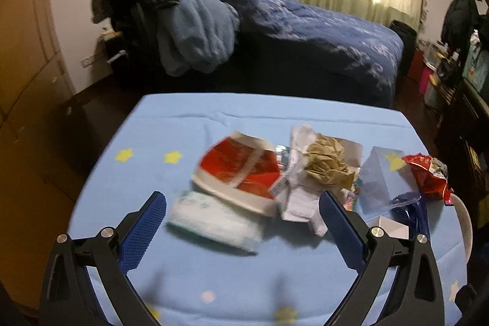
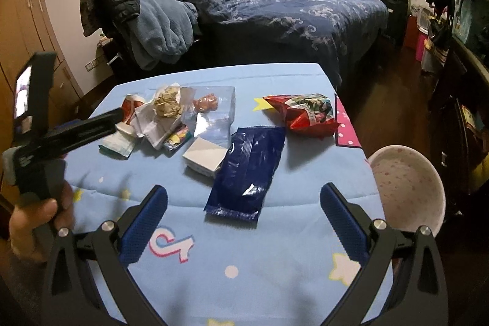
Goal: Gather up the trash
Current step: 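Close the left tool on the crumpled brown paper while the right tool grasps the clear plastic tray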
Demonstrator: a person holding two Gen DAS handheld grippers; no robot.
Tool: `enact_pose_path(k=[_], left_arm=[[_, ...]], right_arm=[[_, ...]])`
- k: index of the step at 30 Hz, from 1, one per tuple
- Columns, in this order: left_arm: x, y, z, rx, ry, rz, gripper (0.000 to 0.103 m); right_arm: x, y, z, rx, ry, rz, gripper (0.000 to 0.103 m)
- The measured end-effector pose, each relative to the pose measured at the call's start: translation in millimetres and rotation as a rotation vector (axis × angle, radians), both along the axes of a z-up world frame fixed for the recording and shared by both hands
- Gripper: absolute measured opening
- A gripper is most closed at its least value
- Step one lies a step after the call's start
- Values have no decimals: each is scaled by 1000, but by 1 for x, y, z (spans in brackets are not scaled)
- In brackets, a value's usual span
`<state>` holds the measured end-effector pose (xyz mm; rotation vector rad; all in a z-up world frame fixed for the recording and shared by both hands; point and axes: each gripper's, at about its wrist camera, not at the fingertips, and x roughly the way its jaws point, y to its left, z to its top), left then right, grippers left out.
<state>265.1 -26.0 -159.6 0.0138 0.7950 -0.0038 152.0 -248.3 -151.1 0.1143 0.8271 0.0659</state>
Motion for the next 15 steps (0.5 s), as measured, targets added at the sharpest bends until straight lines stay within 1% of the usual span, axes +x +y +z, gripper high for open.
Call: enact_pose_path(k=[4,9,11,13,15], left_arm=[[6,-16,-6,-21,2,-31,99],[7,-30,1,-40,-46,-30,99],[11,-36,3,5,-66,-9,98],[16,-39,1,44,-65,9,97],[19,-40,-2,42,-54,14,97]], right_arm=[[5,-5,-4,12,6,-8,100],[7,-12,-8,25,12,-20,100],[7,-15,-9,30,12,-25,100],[8,-19,-9,36,12,-28,100],[7,-21,-10,39,11,-30,100]])
